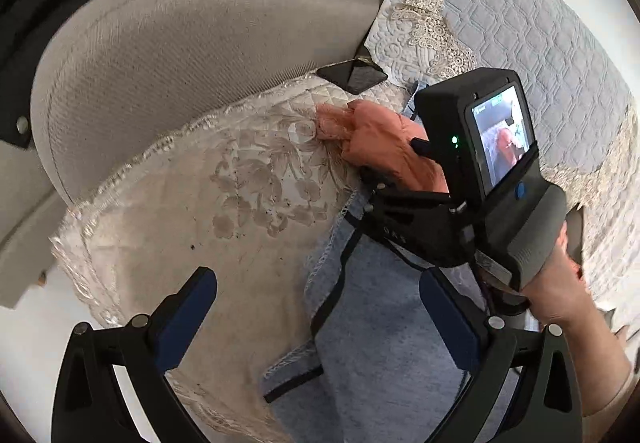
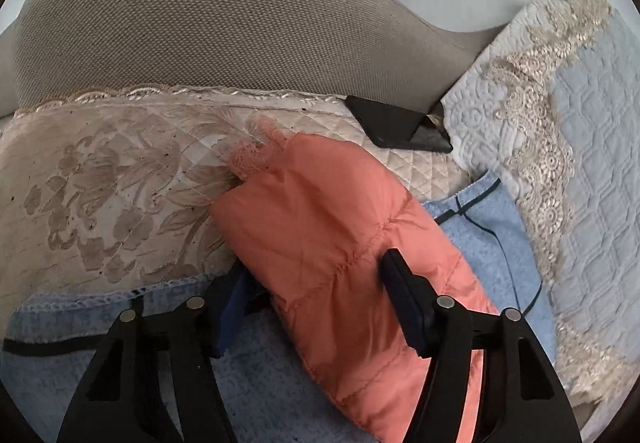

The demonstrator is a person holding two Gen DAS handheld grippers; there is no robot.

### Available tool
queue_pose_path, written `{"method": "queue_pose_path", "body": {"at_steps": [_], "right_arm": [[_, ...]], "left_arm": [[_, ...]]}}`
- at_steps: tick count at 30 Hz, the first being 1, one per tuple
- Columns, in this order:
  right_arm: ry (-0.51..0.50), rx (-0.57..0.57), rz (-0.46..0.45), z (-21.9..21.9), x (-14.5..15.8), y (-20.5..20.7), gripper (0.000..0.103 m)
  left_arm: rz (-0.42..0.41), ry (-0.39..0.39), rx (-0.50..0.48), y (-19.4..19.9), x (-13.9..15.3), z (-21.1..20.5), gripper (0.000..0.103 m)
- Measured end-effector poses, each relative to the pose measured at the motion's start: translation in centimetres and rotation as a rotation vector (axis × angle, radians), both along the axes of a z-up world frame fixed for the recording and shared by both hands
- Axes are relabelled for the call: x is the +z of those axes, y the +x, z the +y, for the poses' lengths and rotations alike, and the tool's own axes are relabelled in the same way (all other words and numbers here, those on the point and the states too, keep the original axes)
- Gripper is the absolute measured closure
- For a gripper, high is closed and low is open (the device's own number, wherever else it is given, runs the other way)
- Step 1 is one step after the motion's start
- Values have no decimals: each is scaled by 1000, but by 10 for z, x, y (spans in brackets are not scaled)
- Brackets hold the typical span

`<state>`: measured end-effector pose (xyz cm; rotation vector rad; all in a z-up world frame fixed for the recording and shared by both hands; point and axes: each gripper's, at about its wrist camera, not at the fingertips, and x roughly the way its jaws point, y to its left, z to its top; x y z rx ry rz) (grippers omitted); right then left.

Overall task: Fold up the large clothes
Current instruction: 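Grasp the lace-trimmed sleeve cuff with the right gripper and lift it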

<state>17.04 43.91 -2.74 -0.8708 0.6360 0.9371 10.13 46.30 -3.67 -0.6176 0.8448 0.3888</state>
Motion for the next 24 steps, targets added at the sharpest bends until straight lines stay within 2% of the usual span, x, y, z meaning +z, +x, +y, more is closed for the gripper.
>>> {"method": "queue_pose_path", "body": {"at_steps": [2,9,13,16,18,22,24], "right_arm": [[-4,-6,-5,2,0,1,55],[53,-80,28,-6,12,15,86],[125,-119,55,-16,26,25,91],[219,-175,168,-29,38,43,92],[274,-207,205,-41,49,51,93],[374,-256,224,-70,74,63,93],[421,-287,238,-88,87,71,93]], "left_arm": [[6,16,5,1,0,-1,1],[-18,57,-1,6,8,-6,0],[-20,68,-21,14,12,-12,1],[-30,66,-32,18,15,-16,1],[-48,50,-42,19,17,-18,0],[-61,67,-52,22,22,-26,0],[-66,47,-77,27,24,-29,0]]}}
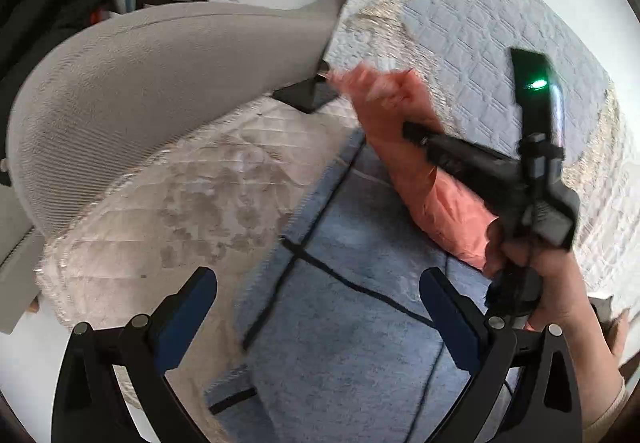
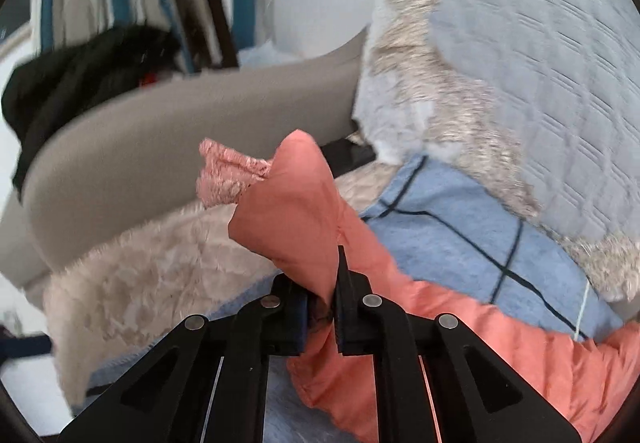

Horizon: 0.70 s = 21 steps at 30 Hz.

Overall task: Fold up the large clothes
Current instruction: 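Grasp the lace-trimmed sleeve cuff with the right gripper and lift it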

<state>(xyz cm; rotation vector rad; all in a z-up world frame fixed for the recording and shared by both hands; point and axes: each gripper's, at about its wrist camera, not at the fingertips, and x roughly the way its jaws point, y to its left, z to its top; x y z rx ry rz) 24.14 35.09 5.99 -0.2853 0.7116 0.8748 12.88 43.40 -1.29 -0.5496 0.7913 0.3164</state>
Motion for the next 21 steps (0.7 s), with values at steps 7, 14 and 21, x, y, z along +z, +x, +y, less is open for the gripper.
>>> {"method": "queue_pose_path", "body": {"at_steps": [7,14,21], "right_arm": [[168,-147,46,-78,39,26,93],[259,-262,-6,-155,70,26,94],[325,-390,-34,-242,88,37,94]], "left_arm": [[-49,-76,-83,22,11,-22,0],[-77,-57,-152,56,30,-60,0],[-100,-3,-241,93,50,-106,0]]}}
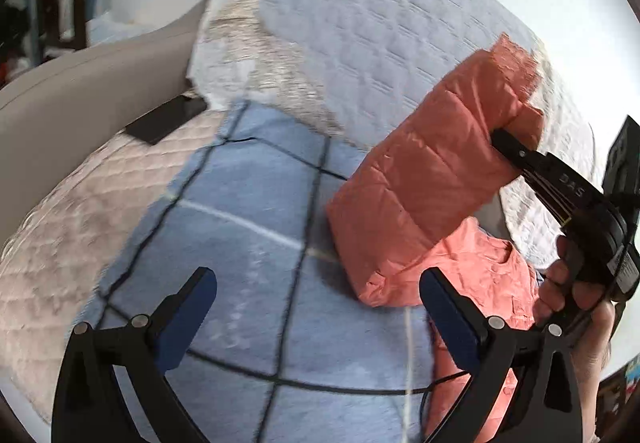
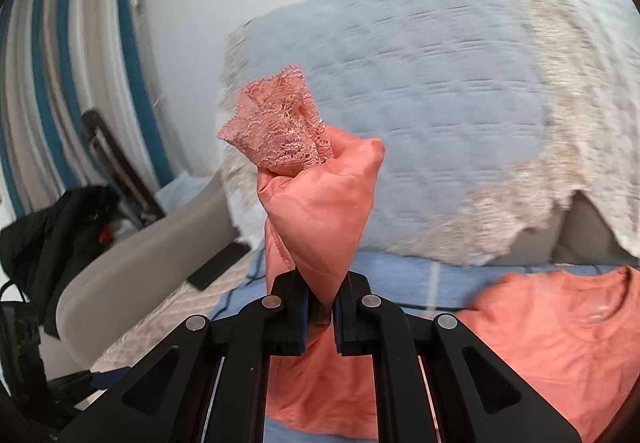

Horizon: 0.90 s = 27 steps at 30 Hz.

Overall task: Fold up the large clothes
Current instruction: 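Grasp the lace-trimmed sleeve cuff with the right gripper and lift it, then carry the held sleeve across the jacket body and open the right gripper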

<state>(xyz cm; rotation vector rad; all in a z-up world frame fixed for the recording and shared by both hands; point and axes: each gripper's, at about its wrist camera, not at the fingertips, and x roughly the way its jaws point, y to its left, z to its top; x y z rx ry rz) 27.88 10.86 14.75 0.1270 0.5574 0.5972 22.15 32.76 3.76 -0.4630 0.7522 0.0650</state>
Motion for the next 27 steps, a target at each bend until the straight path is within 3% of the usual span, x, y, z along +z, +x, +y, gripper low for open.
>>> {"method": "queue_pose_path", "body": {"at_steps": [6,15,18,22,27], "right_arm": [[52,-133,4,-76,1,9,94],[87,-276,28,-160,-10,13,94],[106,-317,43,-185,-16,9,94],[117,-372,69,-216,-31,6,94],[114,-454,131,-254,-62,5,94]], "left_arm": [[-20,97,-86,31,10,-50,0],[11,49,-173,74,1,-100,0],[9,83,-189,82,1,-117,0],[31,92,-212,96,-4,-137,0],[44,157,-229,113,-11,-162,0]]}}
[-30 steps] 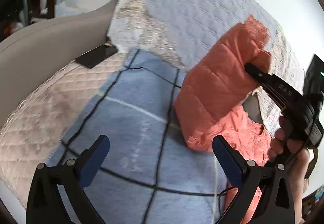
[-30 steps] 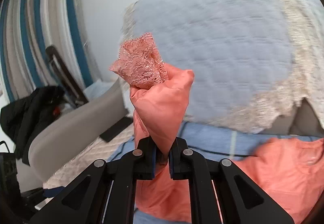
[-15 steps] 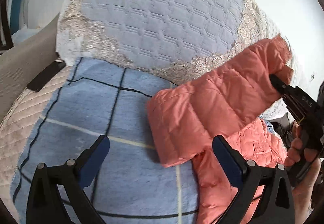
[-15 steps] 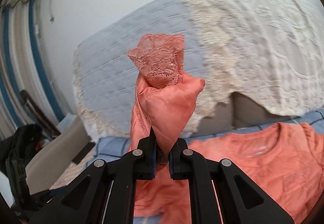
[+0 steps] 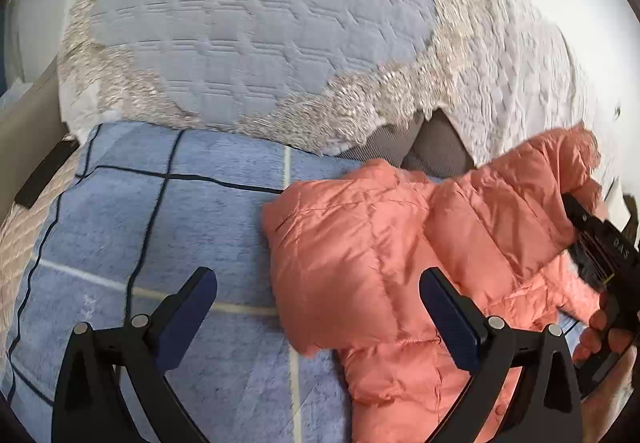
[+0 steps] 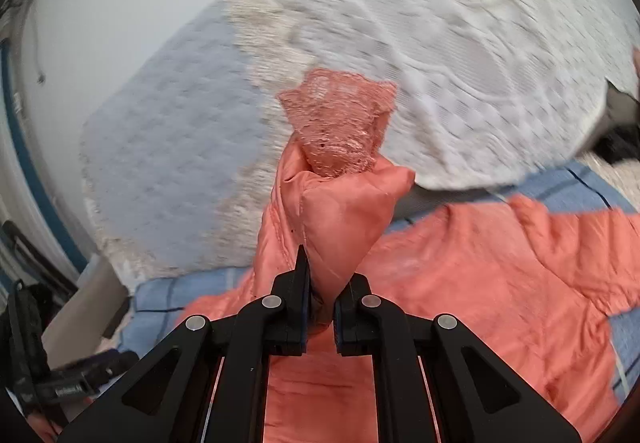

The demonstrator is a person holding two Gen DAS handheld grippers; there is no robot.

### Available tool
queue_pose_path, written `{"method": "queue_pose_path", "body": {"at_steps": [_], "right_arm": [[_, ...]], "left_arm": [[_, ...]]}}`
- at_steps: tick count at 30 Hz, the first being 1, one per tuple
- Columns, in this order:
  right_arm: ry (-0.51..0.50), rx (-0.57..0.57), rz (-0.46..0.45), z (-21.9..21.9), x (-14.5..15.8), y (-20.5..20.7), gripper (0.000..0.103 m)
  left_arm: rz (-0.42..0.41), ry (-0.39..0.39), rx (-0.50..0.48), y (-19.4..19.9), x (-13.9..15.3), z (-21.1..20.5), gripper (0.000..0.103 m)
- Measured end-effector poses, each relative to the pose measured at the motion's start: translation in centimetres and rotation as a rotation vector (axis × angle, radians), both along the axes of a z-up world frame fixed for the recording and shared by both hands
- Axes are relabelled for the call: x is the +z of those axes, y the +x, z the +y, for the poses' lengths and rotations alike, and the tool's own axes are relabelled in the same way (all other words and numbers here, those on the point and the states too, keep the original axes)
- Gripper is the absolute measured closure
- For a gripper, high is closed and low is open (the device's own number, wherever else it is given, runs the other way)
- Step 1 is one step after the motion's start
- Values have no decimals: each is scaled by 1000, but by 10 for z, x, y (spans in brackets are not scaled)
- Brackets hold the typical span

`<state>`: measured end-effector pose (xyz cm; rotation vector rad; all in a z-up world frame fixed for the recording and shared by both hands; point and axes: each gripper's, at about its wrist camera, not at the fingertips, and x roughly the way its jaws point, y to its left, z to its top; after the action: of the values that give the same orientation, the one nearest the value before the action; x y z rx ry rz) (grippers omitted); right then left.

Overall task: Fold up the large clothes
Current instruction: 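Carry the held sleeve across the jacket body and open the right gripper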

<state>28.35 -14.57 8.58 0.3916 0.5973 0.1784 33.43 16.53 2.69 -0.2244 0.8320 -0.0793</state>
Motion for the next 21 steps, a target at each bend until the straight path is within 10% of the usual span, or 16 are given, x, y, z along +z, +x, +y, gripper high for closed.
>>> {"method": "queue_pose_path", "body": {"at_steps": [21], "right_arm": [[230,-180,297,-89,-114,4,93]], "left_arm": [[167,183,20,58,-62,-51,0]]}}
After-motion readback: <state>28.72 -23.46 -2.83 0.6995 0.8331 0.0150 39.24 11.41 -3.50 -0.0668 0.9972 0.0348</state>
